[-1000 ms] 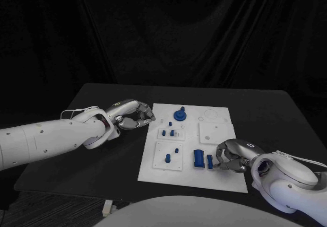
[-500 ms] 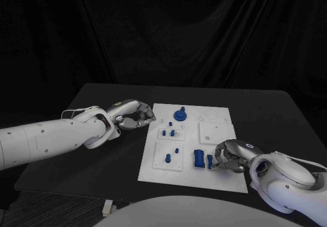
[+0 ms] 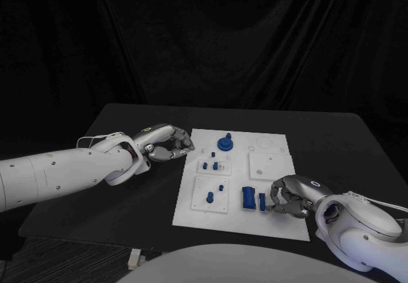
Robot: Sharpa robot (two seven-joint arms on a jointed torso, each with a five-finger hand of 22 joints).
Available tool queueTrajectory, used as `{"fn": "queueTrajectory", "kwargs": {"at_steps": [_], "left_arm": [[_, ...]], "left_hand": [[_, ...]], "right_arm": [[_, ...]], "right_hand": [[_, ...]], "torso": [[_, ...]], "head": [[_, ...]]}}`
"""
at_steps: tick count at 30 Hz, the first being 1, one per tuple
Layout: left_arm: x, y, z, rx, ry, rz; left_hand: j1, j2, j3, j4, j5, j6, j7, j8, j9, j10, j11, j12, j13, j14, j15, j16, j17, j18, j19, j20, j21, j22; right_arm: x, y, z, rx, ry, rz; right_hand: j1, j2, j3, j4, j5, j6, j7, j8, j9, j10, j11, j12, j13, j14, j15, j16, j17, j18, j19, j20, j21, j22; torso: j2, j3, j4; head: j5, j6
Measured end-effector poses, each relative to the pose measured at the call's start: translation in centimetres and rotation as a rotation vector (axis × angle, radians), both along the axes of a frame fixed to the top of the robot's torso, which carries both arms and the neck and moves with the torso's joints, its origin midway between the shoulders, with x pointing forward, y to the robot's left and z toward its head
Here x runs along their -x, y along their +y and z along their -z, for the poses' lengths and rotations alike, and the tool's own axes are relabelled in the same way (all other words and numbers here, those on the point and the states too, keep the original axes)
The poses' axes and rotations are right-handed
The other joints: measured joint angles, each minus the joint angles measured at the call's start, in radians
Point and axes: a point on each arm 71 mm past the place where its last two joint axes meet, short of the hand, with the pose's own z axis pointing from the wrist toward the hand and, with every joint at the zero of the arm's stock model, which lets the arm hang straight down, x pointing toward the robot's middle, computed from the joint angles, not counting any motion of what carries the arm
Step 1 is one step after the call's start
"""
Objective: Assemble the parts on the task board
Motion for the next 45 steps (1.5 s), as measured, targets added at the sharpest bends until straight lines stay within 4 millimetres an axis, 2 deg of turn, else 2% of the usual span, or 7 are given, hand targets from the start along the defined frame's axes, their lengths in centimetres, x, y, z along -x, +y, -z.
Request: {"fn": "queueTrajectory", "kwargs": {"at_steps": [9, 25, 32, 37, 39, 43, 45], "left_arm": [[0.0, 0.0, 0.0, 0.0, 0.0, 0.001], [0.0, 0.0, 0.0, 0.0, 0.001, 0.001], [0.0, 0.0, 0.0, 0.0, 0.001, 0.002], [0.0, 0.0, 0.0, 0.0, 0.001, 0.001], [0.0, 0.0, 0.0, 0.0, 0.001, 0.002], [0.0, 0.0, 0.0, 0.0, 0.001, 0.002], [0.0, 0.0, 0.0, 0.0, 0.001, 0.002]], "left_hand": [[0.0, 0.0, 0.0, 0.0, 0.0, 0.0, 0.0, 0.0, 0.0, 0.0, 0.0, 0.0, 0.0, 0.0, 0.0, 0.0, 0.0, 0.0, 0.0, 0.0, 0.0, 0.0], [0.0, 0.0, 0.0, 0.0, 0.0, 0.0, 0.0, 0.0, 0.0, 0.0, 0.0, 0.0, 0.0, 0.0, 0.0, 0.0, 0.0, 0.0, 0.0, 0.0, 0.0, 0.0], [0.0, 0.0, 0.0, 0.0, 0.0, 0.0, 0.0, 0.0, 0.0, 0.0, 0.0, 0.0, 0.0, 0.0, 0.0, 0.0, 0.0, 0.0, 0.0, 0.0, 0.0, 0.0], [0.0, 0.0, 0.0, 0.0, 0.0, 0.0, 0.0, 0.0, 0.0, 0.0, 0.0, 0.0, 0.0, 0.0, 0.0, 0.0, 0.0, 0.0, 0.0, 0.0, 0.0, 0.0], [0.0, 0.0, 0.0, 0.0, 0.0, 0.0, 0.0, 0.0, 0.0, 0.0, 0.0, 0.0, 0.0, 0.0, 0.0, 0.0, 0.0, 0.0, 0.0, 0.0, 0.0, 0.0], [0.0, 0.0, 0.0, 0.0, 0.0, 0.0, 0.0, 0.0, 0.0, 0.0, 0.0, 0.0, 0.0, 0.0, 0.0, 0.0, 0.0, 0.0, 0.0, 0.0, 0.0, 0.0], [0.0, 0.0, 0.002, 0.002, 0.0, 0.0, 0.0, 0.0, 0.0, 0.0, 0.0, 0.0, -0.001, -0.002, 0.002, 0.0, 0.0, 0.0, 0.0, 0.0, 0.0, 0.0]], "right_arm": [[-0.3, 1.0, -0.9, -0.028, -0.026, -0.021], [-0.7, 2.3, 0.3, -0.031, -0.018, -0.036], [-0.8, 2.6, 0.4, -0.036, -0.023, -0.041], [-0.9, 2.8, 0.4, -0.04, -0.027, -0.044], [-0.9, 2.8, 0.4, -0.043, -0.028, -0.047], [-0.8, 3.0, 0.4, -0.051, -0.03, -0.058], [-0.8, 3.0, 0.4, -0.055, -0.032, -0.062]], "right_hand": [[-0.021, -0.001, -0.019, 0.019, -0.014, -0.002, 0.001, 0.002, 0.001, -0.001, -0.001, 0.003, -0.001, 0.0, 0.0, 0.0, 0.0, 0.0, 0.0, 0.0, 0.0, 0.0], [-0.053, -0.015, -0.016, 0.028, -0.014, 0.0, -0.001, 0.008, 0.002, -0.001, -0.002, -0.005, -0.006, 0.0, 0.0, 0.0, 0.0, 0.0, 0.0, 0.0, 0.0, 0.001], [-0.065, -0.028, -0.002, 0.03, 0.025, 0.004, -0.004, 0.008, 0.009, -0.001, -0.002, -0.007, -0.007, 0.0, 0.0, 0.0, 0.0, 0.0, 0.0, 0.0, 0.0, 0.001], [-0.058, -0.036, 0.024, 0.026, 0.159, 0.006, -0.003, 0.008, 0.016, 0.002, -0.005, -0.007, -0.007, 0.0, 0.0, 0.0, 0.0, 0.0, 0.0, 0.0, 0.0, 0.001], [-0.057, -0.049, 0.03, 0.029, 0.257, 0.021, -0.003, 0.035, 0.038, 0.002, -0.005, -0.007, -0.007, 0.0, 0.0, 0.0, 0.0, 0.0, 0.0, 0.0, 0.0, 0.001], [-0.047, -0.065, 0.058, 0.034, 0.46, 0.023, -0.009, 0.029, 0.025, 0.002, -0.005, -0.007, -0.007, 0.0, 0.0, 0.0, 0.0, 0.0, 0.0, 0.0, 0.0, 0.001], [-0.05, -0.07, 0.073, 0.033, 0.528, 0.023, -0.009, 0.028, 0.025, 0.002, -0.005, -0.007, -0.007, 0.0, 0.0, 0.0, 0.0, 0.0, 0.0, 0.0, 0.0, 0.001]], "torso": [[0.0, 0.0002, -0.0009], [0.001, 0.0001, 0.0011], [0.001, 0.0001, 0.0001], [0.001, -0.0001, -0.0006], [0.001, -0.0001, -0.0006], [0.001, -0.0001, -0.0003], [0.0, -0.0001, 0.0001]], "head": [[-0.002, 0.0], [-0.005, 0.0], [-0.002, 0.0], [0.0, 0.0], [0.0, 0.0], [-0.002, 0.0], [-0.003, 0.0]]}}
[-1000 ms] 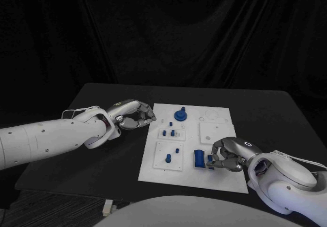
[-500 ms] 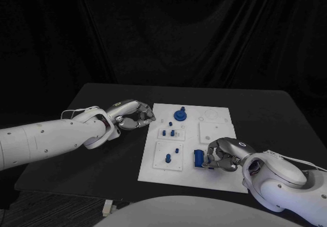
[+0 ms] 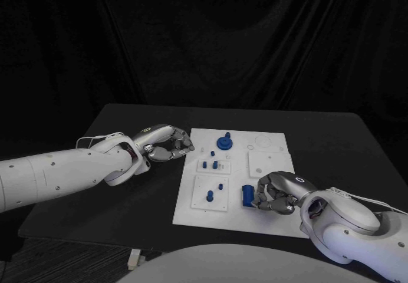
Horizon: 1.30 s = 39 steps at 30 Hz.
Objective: Assemble the parts on the task board
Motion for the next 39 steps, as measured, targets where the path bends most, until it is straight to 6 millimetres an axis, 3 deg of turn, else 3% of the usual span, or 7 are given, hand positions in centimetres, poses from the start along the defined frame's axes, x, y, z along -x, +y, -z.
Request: {"fn": "queueTrajectory", "kwargs": {"at_steps": [5, 7, 11, 16, 19, 23, 39], "left_arm": [[0.0, -0.01, 0.01, 0.0, 0.0, 0.001], [0.0, -0.01, 0.01, 0.0, 0.0, 0.001], [-0.01, -0.01, 0.01, 0.0, 0.0, 0.001], [-0.01, 0.0, 0.02, 0.0, 0.001, 0.001], [-0.01, 0.0, 0.02, 0.0, 0.001, 0.001], [-0.01, 0.0, 0.02, 0.0, 0.001, 0.001], [-0.02, -0.05, 0.04, 0.0, 0.001, 0.003]], "left_hand": [[0.0, 0.0, 0.001, 0.001, 0.0, 0.0, 0.0, 0.0, 0.0, 0.0, 0.0, 0.0, 0.0, -0.001, 0.001, 0.0, 0.0, 0.0, 0.0, 0.0, 0.0, 0.0], [0.0, 0.0, 0.001, 0.001, 0.0, 0.0, 0.0, 0.0, 0.001, 0.0, 0.0, 0.0, 0.0, -0.001, 0.001, 0.0, 0.0, 0.0, 0.0, 0.0, 0.0, 0.0], [0.0, 0.0, 0.001, 0.001, 0.0, 0.0, 0.0, 0.0, 0.001, 0.0, 0.0, 0.0, 0.0, -0.001, 0.001, 0.0, 0.0, 0.0, 0.0, 0.0, 0.0, 0.0], [0.0, 0.0, 0.001, 0.001, 0.0, 0.0, 0.0, 0.0, 0.001, 0.0, 0.0, 0.0, 0.0, -0.001, 0.001, 0.0, -0.001, 0.0, 0.0, 0.0, 0.0, 0.0], [0.0, 0.0, 0.001, 0.001, 0.0, 0.0, 0.0, 0.0, 0.001, 0.0, 0.0, 0.0, 0.0, -0.001, 0.001, 0.0, -0.001, 0.0, 0.0, 0.0, 0.0, 0.0], [0.0, 0.0, 0.001, 0.001, 0.0, 0.0, 0.0, 0.0, 0.001, 0.0, 0.0, 0.0, 0.0, -0.001, 0.001, 0.0, -0.001, 0.0, 0.0, 0.0, 0.0, 0.0], [0.0, 0.0, 0.001, 0.001, 0.0, 0.0, 0.0, 0.0, 0.001, 0.0, 0.0, 0.0, 0.0, -0.001, 0.001, 0.0, -0.001, 0.0, 0.0, 0.0, 0.0, 0.0]], "right_arm": [[-0.07, -0.04, -0.04, -0.006, -0.006, -0.001], [-0.06, -0.02, -0.06, -0.008, -0.008, -0.004], [-0.01, 0.06, -0.11, -0.013, -0.009, -0.011], [0.09, 0.2, -0.19, -0.019, -0.012, -0.024], [0.12, 0.29, -0.21, -0.02, -0.013, -0.03], [0.12, 0.38, -0.2, -0.019, -0.013, -0.035], [0.15, 0.83, 0.3, -0.002, -0.006, -0.048]], "right_hand": [[-0.002, -0.025, 0.043, 0.002, 0.122, 0.007, 0.0, -0.001, 0.001, 0.0, 0.0, 0.0, 0.0, 0.0, 0.0, 0.0, 0.0, 0.0, 0.0, 0.0, 0.0, 0.0], [-0.014, -0.037, 0.05, 0.001, 0.129, 0.009, -0.002, -0.001, 0.0, 0.0, 0.0, 0.0, 0.0, 0.0, 0.0, 0.0, 0.0, 0.0, 0.0, 0.0, 0.0, 0.0], [-0.039, -0.055, 0.053, -0.001, 0.007, 0.018, -0.008, -0.001, 0.002, 0.0, 0.0, 0.0, 0.0, 0.0, 0.0, 0.0, 0.0, 0.0, 0.0, 0.0, 0.0, 0.0], [-0.041, -0.056, 0.069, -0.004, 0.043, 0.023, -0.002, 0.015, 0.019, 0.0, 0.0, 0.0, 0.0, 0.0, 0.0, 0.0, 0.0, 0.0, 0.0, 0.0, 0.0, 0.0], [-0.036, -0.061, 0.069, -0.004, -0.167, 0.036, 0.0, 0.038, 0.036, 0.0, 0.0, 0.0, 0.0, 0.0, 0.0, 0.0, 0.0, 0.0, 0.0, 0.0, 0.0, 0.0], [-0.036, -0.061, 0.067, -0.001, -0.239, 0.036, 0.0, 0.044, 0.043, 0.0, 0.0, 0.0, 0.0, 0.0, 0.0, 0.0, 0.0, 0.0, 0.0, 0.0, 0.0, 0.0], [0.017, -0.045, 0.082, -0.028, -0.263, 0.046, 0.0, 0.061, 0.061, 0.0, 0.0, 0.0, 0.0, 0.0, 0.0, 0.0, 0.0, 0.0, 0.0, 0.0, 0.0, 0.0]], "torso": [[0.0, 0.0, 0.0006], [0.0, 0.0, 0.0005], [0.0, 0.0, 0.0], [0.0, 0.0, -0.0006], [0.0, 0.0, -0.0006], [0.0, 0.0, -0.0005], [0.0, 0.0, -0.0001]], "head": [[0.0, 0.0], [0.0, 0.0], [0.002, 0.0], [0.003, 0.0], [0.004, 0.0], [0.003, 0.0], [0.005, 0.0]]}}
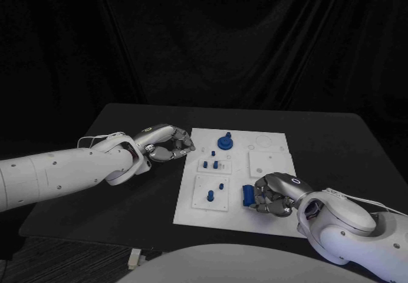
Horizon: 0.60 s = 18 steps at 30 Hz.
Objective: Assemble the parts on the task board
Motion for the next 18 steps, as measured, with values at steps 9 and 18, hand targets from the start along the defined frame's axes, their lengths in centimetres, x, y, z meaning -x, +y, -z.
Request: {"fn": "queueTrajectory", "kwargs": {"at_steps": [9, 18], "left_arm": [[0.01, -0.01, 0.0, 0.0, 0.0, 0.001], [0.01, 0.01, 0.01, 0.0, 0.001, 0.001]], "left_hand": [[0.0, 0.0, 0.0, 0.0, 0.0, 0.0, 0.0, 0.0, 0.0, 0.0, 0.0, 0.0, 0.0, 0.0, 0.0, 0.0, 0.0, 0.0, 0.0, 0.0, 0.0, 0.0], [0.0, 0.0, 0.0, 0.0, 0.0, 0.0, 0.0, 0.0, 0.0, 0.0, 0.0, 0.0, 0.0, 0.0, 0.0, 0.0, 0.0, 0.0, 0.0, 0.0, 0.0, 0.0]], "right_arm": [[-0.03, -0.09, 0.09, 0.01, -0.003, 0.006], [-0.05, 0.09, 0.05, 0.007, -0.003, 0.005]], "right_hand": [[0.037, 0.021, 0.021, -0.021, -0.015, 0.013, 0.005, 0.006, 0.01, 0.0, 0.0, 0.0, 0.0, 0.0, 0.0, 0.0, 0.0, 0.0, 0.0, 0.0, 0.0, 0.0], [0.044, 0.058, 0.069, -0.041, -0.266, 0.055, 0.0, 0.04, 0.029, 0.0, 0.0, 0.0, 0.0, 0.0, 0.0, 0.0, 0.0, 0.0, 0.0, 0.0, 0.0, 0.0]], "torso": [[0.0, 0.0, -0.0001], [0.0, 0.0001, 0.0008]], "head": [[-0.002, 0.0], [-0.005, 0.0]]}}
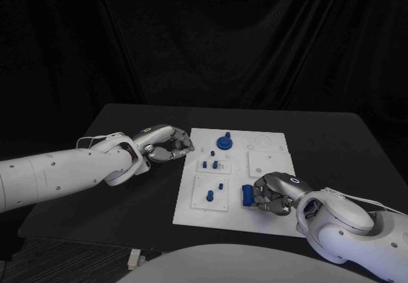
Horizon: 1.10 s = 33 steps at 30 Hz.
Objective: Assemble the parts on the task board
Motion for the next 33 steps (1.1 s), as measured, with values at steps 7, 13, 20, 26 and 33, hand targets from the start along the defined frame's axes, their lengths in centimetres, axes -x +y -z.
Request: {"fn": "queueTrajectory", "kwargs": {"at_steps": [7, 13, 20, 26, 33], "left_arm": [[0.0, 0.1, 0.0, -0.001, 0.001, -0.001], [0.0, 0.1, 0.0, -0.002, 0.001, -0.001], [0.0, 0.1, 0.0, -0.002, 0.002, 0.0], [0.0, 0.1, 0.1, -0.002, 0.003, 0.0], [0.0, 0.1, 0.1, -0.002, 0.003, 0.001]], "left_hand": [[0.0, 0.0, 0.0, 0.0, 0.0, 0.0, 0.0, 0.0, 0.0, 0.002, 0.002, 0.0, -0.001, 0.0, 0.0, 0.0, 0.0, 0.0, 0.0, 0.0, 0.0, 0.0], [0.0, 0.0, 0.0, 0.0, 0.0, 0.0, 0.0, 0.0, 0.0, 0.004, 0.004, 0.0, -0.002, 0.0, 0.0, 0.0, 0.0, 0.0, 0.0, 0.0, 0.0, 0.0], [0.0, 0.0, 0.0, 0.0, 0.0, 0.0, 0.0, 0.0, 0.0, 0.004, 0.004, 0.0, -0.002, 0.0, 0.0, 0.0, 0.0, 0.0, 0.0, 0.0, 0.0, 0.0], [0.0, 0.0, 0.0, 0.0, 0.0, 0.0, 0.0, 0.0, 0.0, 0.004, 0.004, 0.0, -0.002, 0.0, 0.0, 0.0, 0.0, 0.0, 0.0, 0.0, 0.0, 0.001], [0.0, 0.0, 0.0, 0.0, 0.0, 0.0, 0.0, 0.0, 0.0, 0.004, 0.004, 0.0, -0.002, 0.0, 0.0, 0.0, 0.0, 0.0, 0.0, 0.0, 0.0, 0.001]], "right_arm": [[0.1, 0.0, 0.0, -0.002, 0.003, 0.0], [0.5, -0.3, -0.3, -0.01, 0.007, 0.005], [0.7, -0.8, -1.1, -0.029, -0.001, 0.017], [0.0, -1.3, -2.3, -0.043, -0.024, 0.039], [-0.7, -1.7, -2.8, -0.046, -0.034, 0.059]], "right_hand": [[-0.038, -0.007, -0.009, 0.009, -0.017, 0.011, -0.003, 0.007, 0.007, 0.0, 0.0, 0.0, 0.0, 0.0, 0.0, 0.0, 0.0, 0.0, 0.0, 0.0, 0.0, 0.0], [-0.08, -0.046, -0.01, 0.044, -0.017, 0.013, -0.006, 0.01, 0.009, 0.002, -0.002, 0.0, 0.0, 0.0, 0.0, 0.0, 0.0, 0.0, 0.0, 0.0, 0.0, 0.0], [-0.103, -0.069, -0.018, 0.069, -0.017, 0.046, -0.004, 0.036, 0.023, 0.004, -0.004, 0.0, 0.0, 0.0, 0.0, 0.0, 0.0, 0.0, 0.0, 0.0, 0.005, 0.0], [-0.105, -0.067, -0.021, 0.07, -0.017, 0.048, -0.002, 0.041, 0.028, 0.0, -0.007, 0.0, 0.0, 0.0, 0.0, 0.0, 0.0, 0.0, 0.0, 0.0, 0.005, 0.001], [-0.098, -0.059, -0.027, 0.065, -0.017, 0.044, -0.006, 0.044, 0.027, 0.0, -0.007, 0.0, 0.0, -0.003, -0.003, 0.0, 0.0, 0.0, 0.0, 0.0, 0.005, 0.001]], "torso": [[0.0, 0.0, -0.0002], [0.0, 0.0, -0.0007], [-0.001, 0.0, -0.0007], [-0.001, 0.0, -0.0013], [-0.001, 0.0, -0.0012]], "head": [[0.005, 0.0], [0.008, 0.0], [0.006, 0.0], [0.008, 0.0], [0.011, 0.0]]}}
